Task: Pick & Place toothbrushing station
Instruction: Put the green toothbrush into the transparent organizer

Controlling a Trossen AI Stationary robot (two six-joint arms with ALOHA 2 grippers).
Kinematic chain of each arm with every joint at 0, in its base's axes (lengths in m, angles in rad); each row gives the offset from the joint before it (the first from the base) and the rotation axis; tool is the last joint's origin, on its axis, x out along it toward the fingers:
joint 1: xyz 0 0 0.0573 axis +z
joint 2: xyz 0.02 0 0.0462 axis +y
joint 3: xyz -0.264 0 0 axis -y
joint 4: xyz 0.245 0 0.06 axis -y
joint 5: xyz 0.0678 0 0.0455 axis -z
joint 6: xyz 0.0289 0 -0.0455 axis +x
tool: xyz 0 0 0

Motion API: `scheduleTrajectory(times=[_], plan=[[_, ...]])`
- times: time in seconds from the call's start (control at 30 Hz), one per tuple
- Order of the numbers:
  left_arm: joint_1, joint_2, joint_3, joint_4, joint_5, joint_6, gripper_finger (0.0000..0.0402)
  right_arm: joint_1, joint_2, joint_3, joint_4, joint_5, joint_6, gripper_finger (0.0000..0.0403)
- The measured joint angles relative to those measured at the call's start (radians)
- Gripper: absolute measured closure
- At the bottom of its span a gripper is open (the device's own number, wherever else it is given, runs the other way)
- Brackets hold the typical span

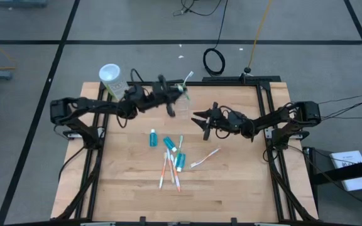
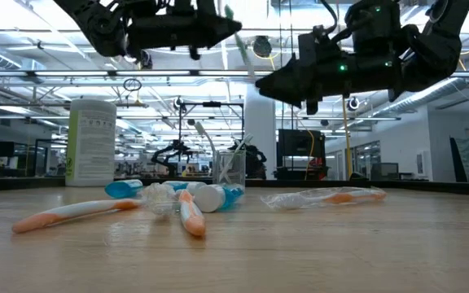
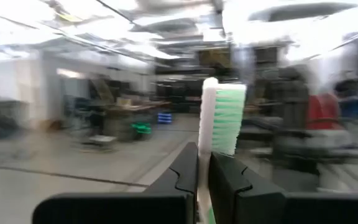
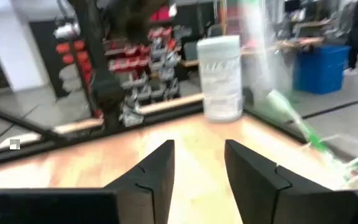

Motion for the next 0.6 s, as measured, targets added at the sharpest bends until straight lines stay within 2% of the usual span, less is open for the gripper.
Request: scheduleTrajectory(times=[0.1, 0.17, 0.3, 0.37, 0.47, 0.6], plan=[[0.072, -0.020, 0.000, -0.041, -0.072, 0.015, 0.0387, 0.003, 0.001, 0.000, -0.028, -0.011, 0.014, 0.0264], [0.131, -0.021, 0.010, -0.081, -0.084, -0.001, 0.0387, 0.001, 0.001, 0.000, -0.027, -0.005, 0.017, 0.0264], [0.252, 0.010, 0.040, -0.159, -0.056, -0.083, 0.0387, 0.002, 0.001, 0.000, -0.025, -0.004, 0.018, 0.0268], [0.298, 0.043, 0.049, -0.180, -0.011, -0.113, 0.0387, 0.002, 0.001, 0.000, -0.022, -0.004, 0.018, 0.0269], [0.329, 0.108, 0.074, -0.177, 0.042, -0.155, 0.0387, 0.001, 0.001, 0.000, -0.021, -0.002, 0.016, 0.0268], [0.338, 0.207, 0.113, -0.177, 0.044, -0.169, 0.0387, -0.001, 0.001, 0.000, -0.021, -0.002, 0.015, 0.0270]])
